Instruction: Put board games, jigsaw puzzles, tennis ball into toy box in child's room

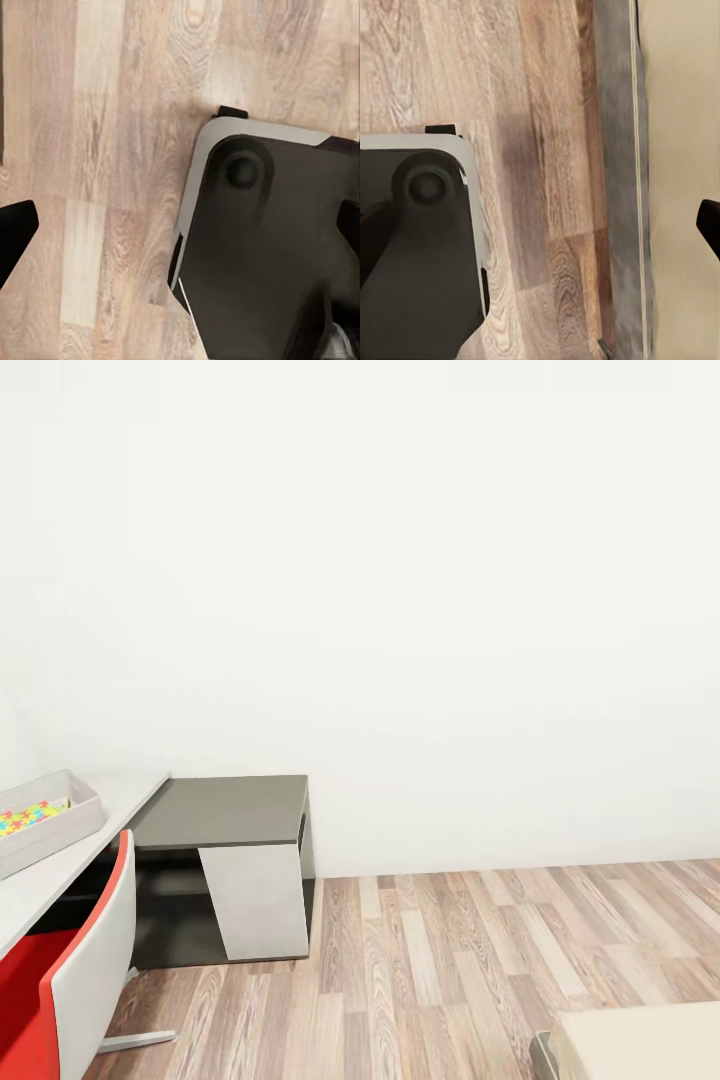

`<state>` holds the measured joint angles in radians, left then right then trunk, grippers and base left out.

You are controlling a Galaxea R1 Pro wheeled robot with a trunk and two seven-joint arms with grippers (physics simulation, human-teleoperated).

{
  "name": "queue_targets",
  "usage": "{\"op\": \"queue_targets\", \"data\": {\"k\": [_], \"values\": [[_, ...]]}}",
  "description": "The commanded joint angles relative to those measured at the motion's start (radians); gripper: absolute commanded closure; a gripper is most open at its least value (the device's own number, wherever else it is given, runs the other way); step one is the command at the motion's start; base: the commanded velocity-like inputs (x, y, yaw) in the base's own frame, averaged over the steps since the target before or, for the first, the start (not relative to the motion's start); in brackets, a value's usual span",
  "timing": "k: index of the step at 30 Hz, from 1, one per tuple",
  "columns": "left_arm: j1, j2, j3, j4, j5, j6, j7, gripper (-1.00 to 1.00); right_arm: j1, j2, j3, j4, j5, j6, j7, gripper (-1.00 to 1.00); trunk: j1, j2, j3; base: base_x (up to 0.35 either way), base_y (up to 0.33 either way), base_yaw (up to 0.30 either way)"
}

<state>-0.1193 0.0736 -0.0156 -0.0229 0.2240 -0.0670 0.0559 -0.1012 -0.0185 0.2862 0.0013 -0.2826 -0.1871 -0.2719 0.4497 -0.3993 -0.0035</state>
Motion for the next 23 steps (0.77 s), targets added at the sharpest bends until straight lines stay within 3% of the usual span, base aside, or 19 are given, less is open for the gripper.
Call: {"op": "queue_targets", "data": {"k": [1,6,23], "values": [[0.0,-0.012,-0.002,-0.001,0.005,-0.003,0.001,-1.0,0.0,0.002,0.008,0.0,-0.011,-0.003,-0.001,-1.0,0.0,-0.001,0.0,0.0,0.0,0.0],[0.0,-0.041,-0.007,-0.004,0.003,-0.003,0.001,-1.0,0.0,0.004,0.007,0.0,-0.014,-0.003,0.0,-1.0,0.0,-0.001,0.0,0.0,0.0,0.0],[0.0,-0.043,-0.008,-0.005,0.002,-0.004,0.001,-1.0,0.0,0.004,0.007,0.0,-0.016,-0.003,0.0,-1.0,0.0,-0.001,0.0,0.0,0.0,0.0]]}}
